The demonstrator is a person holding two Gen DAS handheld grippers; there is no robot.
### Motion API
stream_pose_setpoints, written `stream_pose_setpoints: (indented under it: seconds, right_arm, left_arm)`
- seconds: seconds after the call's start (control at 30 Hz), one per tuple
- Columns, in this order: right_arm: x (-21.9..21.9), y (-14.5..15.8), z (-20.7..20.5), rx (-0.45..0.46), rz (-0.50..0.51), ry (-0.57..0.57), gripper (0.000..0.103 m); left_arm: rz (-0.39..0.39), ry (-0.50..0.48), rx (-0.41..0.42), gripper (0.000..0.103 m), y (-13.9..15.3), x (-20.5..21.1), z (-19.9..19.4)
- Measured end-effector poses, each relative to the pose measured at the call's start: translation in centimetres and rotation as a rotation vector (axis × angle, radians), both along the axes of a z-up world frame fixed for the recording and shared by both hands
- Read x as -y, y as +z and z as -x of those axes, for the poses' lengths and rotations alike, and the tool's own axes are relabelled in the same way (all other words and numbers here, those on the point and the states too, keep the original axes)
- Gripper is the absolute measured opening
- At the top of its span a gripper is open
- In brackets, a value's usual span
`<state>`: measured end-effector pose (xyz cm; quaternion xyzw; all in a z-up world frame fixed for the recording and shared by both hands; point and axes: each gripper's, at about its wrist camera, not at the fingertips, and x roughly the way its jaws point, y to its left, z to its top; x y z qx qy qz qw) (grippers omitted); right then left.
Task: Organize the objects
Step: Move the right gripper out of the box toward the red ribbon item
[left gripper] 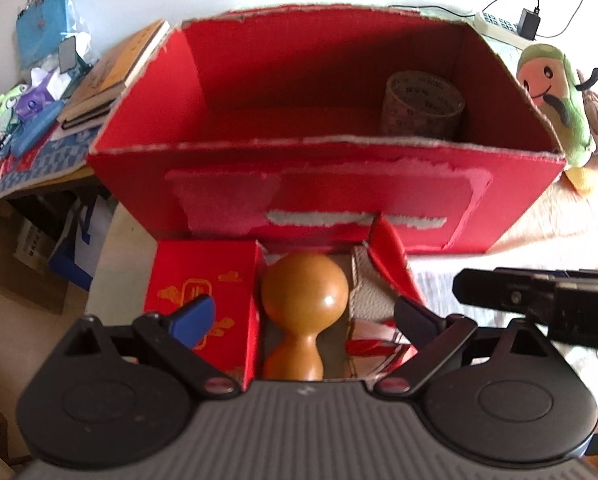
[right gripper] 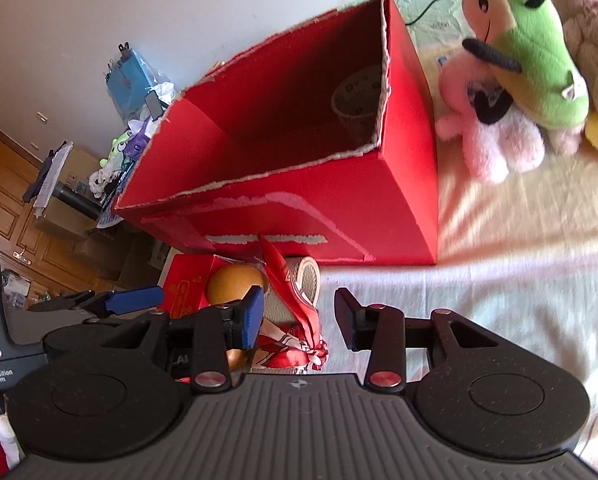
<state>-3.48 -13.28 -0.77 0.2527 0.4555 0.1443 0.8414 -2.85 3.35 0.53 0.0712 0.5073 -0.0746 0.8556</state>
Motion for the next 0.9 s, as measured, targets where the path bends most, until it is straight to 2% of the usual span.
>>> stream_pose_setpoints:
  seconds: [0.2,0.37,0.47,0.77,0.9]
  right_arm:
    - [0.2,-0.9,-0.1,-0.042,-0.023,-0.001,0.042]
    - [0.4,-1.7,-0.1,-0.074,-0.049,-0.01,0.042]
    - [0.4,-1.9,-0.1,-0.088,-0.067,-0.002,0.042]
    - [-0.4,-3.2,-0.3,-0.154,-0.1,0.042,0.042]
    - [-0.5,-3.6,-0.5,-0.179,-0.111,0.038,0.042]
  left_arm:
    - [0.095,-0.061,-0.02,0.096,-0.4,-1.4,1.6]
    - [0.217,-0.152,-0.022,0.096,0.0,-2.0,3.3]
    - [0.26,-0.21,-0.032,0.095,0.0,-1.4,3.7]
    - [0.284,-0.297,-0.083,0.095,-1.6,0.9,3.5]
    - [0.289,-0.3,-0.115,0.095,-2.8,1.1,3.1]
